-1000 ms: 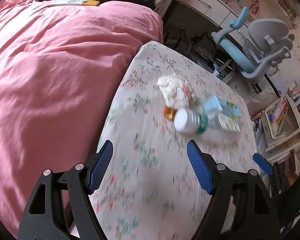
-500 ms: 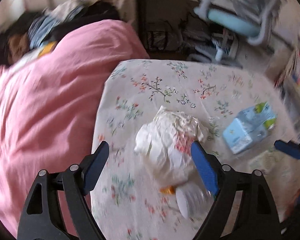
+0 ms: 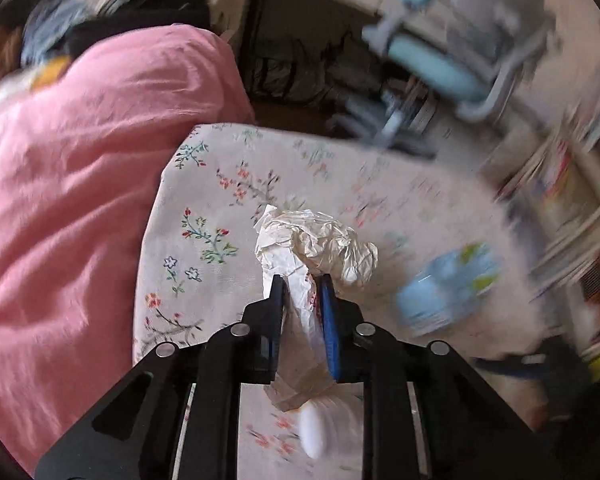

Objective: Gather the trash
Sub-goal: 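Grasp the crumpled white bag with the left gripper while the right gripper grasps the water bottle, then carry bag and bottle over the yellow bin and open both grippers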

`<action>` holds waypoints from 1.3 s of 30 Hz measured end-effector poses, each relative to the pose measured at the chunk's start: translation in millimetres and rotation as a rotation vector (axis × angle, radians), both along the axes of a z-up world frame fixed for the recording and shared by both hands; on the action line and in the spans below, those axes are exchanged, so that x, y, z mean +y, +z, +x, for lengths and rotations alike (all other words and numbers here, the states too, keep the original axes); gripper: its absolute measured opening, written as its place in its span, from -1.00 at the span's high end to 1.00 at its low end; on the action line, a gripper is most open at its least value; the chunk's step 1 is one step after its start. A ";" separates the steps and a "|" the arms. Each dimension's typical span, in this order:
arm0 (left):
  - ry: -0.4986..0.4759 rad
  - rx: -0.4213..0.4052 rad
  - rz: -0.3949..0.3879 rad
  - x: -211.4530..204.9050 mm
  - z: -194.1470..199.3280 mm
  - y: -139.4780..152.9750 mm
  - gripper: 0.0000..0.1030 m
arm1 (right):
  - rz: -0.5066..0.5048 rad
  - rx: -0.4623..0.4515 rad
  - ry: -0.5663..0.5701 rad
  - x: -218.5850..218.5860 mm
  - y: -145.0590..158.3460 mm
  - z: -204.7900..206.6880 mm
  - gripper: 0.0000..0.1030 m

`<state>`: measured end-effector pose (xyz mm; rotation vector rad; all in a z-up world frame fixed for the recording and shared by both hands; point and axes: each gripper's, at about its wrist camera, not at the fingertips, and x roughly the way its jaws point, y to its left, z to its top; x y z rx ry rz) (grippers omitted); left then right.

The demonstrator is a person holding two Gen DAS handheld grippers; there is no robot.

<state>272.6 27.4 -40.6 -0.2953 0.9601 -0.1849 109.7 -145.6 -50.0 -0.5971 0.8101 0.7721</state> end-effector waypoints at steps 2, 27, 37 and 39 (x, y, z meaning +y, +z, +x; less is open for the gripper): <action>0.022 -0.027 -0.081 10.3 -8.7 10.4 0.66 | 0.001 -0.017 -0.031 1.4 -4.9 0.6 -0.69; 0.073 -0.054 -0.150 22.4 -131.4 26.9 0.63 | 0.142 0.303 -0.237 -21.9 -10.6 -3.7 -0.07; 0.102 -0.085 -0.134 25.9 -186.6 34.4 0.63 | 0.375 0.395 -0.366 -58.5 7.2 -21.7 -0.07; 0.117 -0.101 -0.121 27.0 -197.5 38.5 0.63 | 0.433 0.421 -0.392 -65.2 9.1 -27.3 -0.07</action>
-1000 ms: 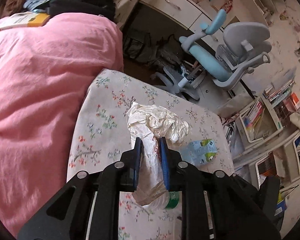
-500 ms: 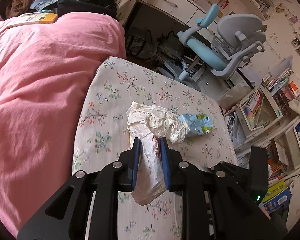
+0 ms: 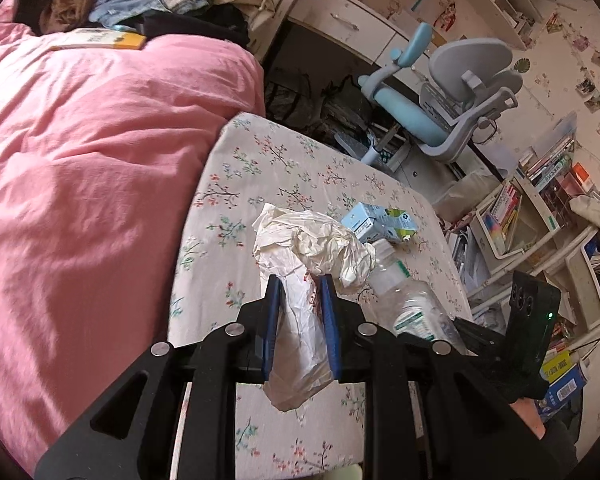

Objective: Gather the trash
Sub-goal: 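Carry bag and bottle over the yellow bin and open both grippers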

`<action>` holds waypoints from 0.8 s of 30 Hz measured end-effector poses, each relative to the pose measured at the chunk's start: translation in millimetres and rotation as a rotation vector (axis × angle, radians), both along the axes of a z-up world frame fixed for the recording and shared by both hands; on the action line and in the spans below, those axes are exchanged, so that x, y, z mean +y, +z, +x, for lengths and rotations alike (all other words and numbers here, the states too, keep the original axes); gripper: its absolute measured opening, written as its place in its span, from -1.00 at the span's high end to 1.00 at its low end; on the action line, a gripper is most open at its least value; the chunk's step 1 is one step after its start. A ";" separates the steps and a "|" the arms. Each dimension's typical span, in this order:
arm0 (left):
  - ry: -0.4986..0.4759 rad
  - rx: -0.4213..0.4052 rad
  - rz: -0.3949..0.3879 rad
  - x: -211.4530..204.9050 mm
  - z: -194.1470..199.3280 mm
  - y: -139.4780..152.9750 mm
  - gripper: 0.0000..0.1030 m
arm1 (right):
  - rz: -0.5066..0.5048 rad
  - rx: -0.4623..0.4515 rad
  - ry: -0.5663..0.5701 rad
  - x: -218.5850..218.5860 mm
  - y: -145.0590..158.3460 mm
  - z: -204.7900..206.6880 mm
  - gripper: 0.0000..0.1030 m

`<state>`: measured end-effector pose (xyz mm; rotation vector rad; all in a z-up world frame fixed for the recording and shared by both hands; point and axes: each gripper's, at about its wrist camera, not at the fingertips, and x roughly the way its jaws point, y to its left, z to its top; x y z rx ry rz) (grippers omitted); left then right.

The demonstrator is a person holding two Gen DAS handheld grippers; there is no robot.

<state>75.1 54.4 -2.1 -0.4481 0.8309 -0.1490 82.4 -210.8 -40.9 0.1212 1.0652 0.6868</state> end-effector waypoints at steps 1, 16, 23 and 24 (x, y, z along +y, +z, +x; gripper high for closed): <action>0.003 -0.006 0.009 -0.1 -4.5 1.7 0.63 | 0.021 0.004 -0.010 -1.3 1.2 -4.0 -0.07; -0.001 -0.057 0.091 -9.3 -34.5 17.6 0.63 | 0.119 0.034 0.061 11.8 2.6 -74.8 -0.07; -0.001 -0.058 0.089 -10.4 -38.9 17.0 0.63 | 0.140 0.059 0.077 12.9 -1.7 -105.2 -0.07; -0.002 -0.059 0.089 -11.0 -40.7 16.9 0.63 | 0.142 0.064 0.076 12.3 -2.6 -109.8 -0.07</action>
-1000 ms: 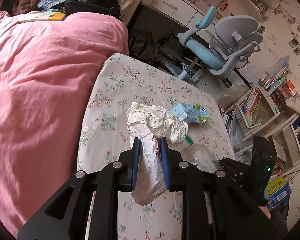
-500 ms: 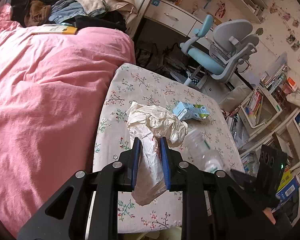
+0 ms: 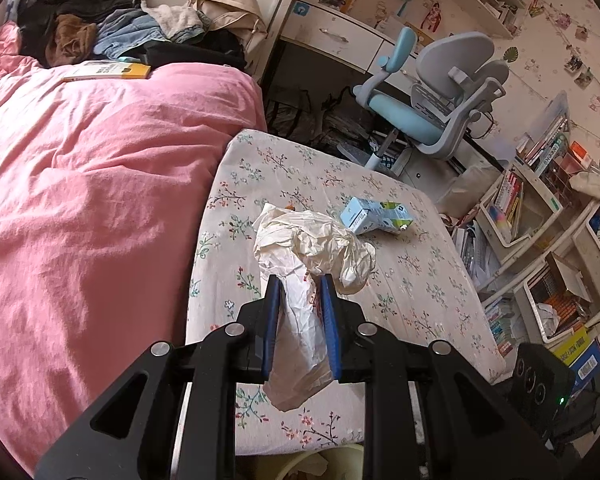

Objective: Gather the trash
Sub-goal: 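Carry bag and bottle over the yellow bin and open both grippers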

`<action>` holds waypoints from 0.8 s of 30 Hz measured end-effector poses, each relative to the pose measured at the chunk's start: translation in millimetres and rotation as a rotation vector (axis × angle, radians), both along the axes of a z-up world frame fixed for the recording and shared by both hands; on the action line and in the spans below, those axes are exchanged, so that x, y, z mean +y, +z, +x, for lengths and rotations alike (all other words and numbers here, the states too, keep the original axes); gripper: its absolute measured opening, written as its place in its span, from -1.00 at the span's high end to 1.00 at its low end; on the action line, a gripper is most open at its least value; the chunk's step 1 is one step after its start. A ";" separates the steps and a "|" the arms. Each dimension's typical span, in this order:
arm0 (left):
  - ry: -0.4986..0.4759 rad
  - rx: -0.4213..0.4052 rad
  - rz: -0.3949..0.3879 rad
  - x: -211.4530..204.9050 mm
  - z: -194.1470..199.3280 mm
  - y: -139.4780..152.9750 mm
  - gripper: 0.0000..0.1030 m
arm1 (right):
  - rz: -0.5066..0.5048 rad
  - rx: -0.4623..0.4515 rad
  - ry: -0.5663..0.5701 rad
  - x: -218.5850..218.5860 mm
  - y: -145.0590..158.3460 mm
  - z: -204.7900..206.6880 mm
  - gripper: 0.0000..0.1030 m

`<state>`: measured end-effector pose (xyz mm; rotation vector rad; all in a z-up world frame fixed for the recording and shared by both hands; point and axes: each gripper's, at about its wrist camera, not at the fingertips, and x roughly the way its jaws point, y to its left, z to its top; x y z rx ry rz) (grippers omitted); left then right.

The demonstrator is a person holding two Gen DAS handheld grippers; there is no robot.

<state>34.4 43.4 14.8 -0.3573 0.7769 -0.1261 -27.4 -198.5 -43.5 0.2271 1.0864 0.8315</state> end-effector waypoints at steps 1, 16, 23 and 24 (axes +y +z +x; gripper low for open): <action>-0.001 -0.001 0.002 -0.6 -2.4 -0.8 0.63 | 0.001 0.003 -0.001 -0.3 -0.9 -3.6 -0.07; -0.017 -0.009 0.052 -15.2 -41.3 -6.0 0.63 | 0.017 0.055 -0.020 -13.6 -8.6 -38.0 -0.07; -0.086 0.088 0.023 -41.5 -65.4 -33.1 0.63 | -0.133 0.106 0.037 -12.0 -23.7 -70.0 -0.07; -0.102 0.113 0.017 -48.2 -69.7 -40.5 0.63 | -0.166 0.116 0.048 -12.0 -27.6 -77.4 -0.08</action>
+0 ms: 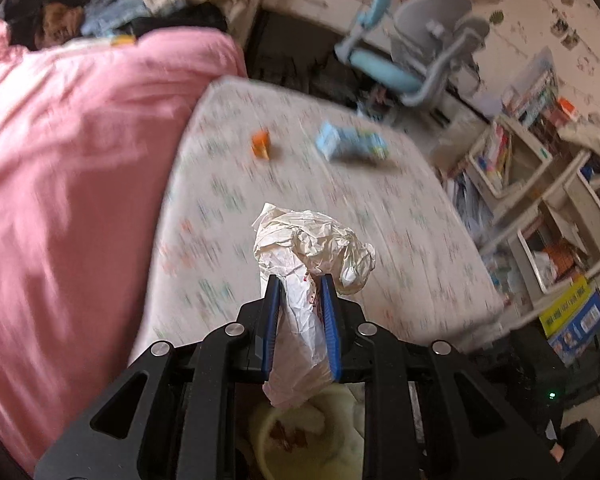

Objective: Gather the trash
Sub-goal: 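Carry bag and bottle over the yellow bin and open both grippers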

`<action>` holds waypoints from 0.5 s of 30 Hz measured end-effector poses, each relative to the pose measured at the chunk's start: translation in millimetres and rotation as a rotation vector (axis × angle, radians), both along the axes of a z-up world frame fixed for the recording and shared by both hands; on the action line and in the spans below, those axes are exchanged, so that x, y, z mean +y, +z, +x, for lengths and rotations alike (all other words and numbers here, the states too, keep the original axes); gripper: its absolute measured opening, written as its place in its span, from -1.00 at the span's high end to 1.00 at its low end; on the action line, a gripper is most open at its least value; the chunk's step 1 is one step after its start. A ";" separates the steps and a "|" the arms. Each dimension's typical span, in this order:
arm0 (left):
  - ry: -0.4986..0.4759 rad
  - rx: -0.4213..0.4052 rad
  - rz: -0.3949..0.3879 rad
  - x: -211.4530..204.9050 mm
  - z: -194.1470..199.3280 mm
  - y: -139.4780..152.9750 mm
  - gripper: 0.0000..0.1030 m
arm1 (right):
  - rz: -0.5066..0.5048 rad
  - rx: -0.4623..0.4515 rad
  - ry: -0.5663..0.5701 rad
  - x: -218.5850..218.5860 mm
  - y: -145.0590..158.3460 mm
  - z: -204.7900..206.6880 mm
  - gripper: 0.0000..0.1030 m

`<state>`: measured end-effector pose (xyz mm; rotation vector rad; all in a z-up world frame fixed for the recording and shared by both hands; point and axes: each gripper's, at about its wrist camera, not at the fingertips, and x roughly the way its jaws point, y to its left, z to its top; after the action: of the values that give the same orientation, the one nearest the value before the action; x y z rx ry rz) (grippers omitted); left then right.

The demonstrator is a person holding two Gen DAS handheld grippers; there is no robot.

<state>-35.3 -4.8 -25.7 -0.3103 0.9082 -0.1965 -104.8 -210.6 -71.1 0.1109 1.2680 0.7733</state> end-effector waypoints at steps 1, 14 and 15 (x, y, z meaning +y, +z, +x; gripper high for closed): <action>-0.014 0.019 -0.001 -6.0 -3.7 -5.7 0.63 | -0.017 0.009 0.006 -0.1 -2.2 -4.0 -0.08; -0.175 0.270 0.007 -66.1 -63.1 -68.7 0.12 | 0.041 0.010 -0.289 -60.6 13.3 0.1 -0.45; -0.180 0.264 0.012 -67.4 -63.1 -67.7 0.06 | 0.047 -0.016 -0.309 -65.3 19.8 3.9 -0.45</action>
<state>-98.5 -72.2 -93.4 -0.2465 1.1995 -0.3211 -100.9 -275.8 -51.3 0.3297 1.1828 0.5360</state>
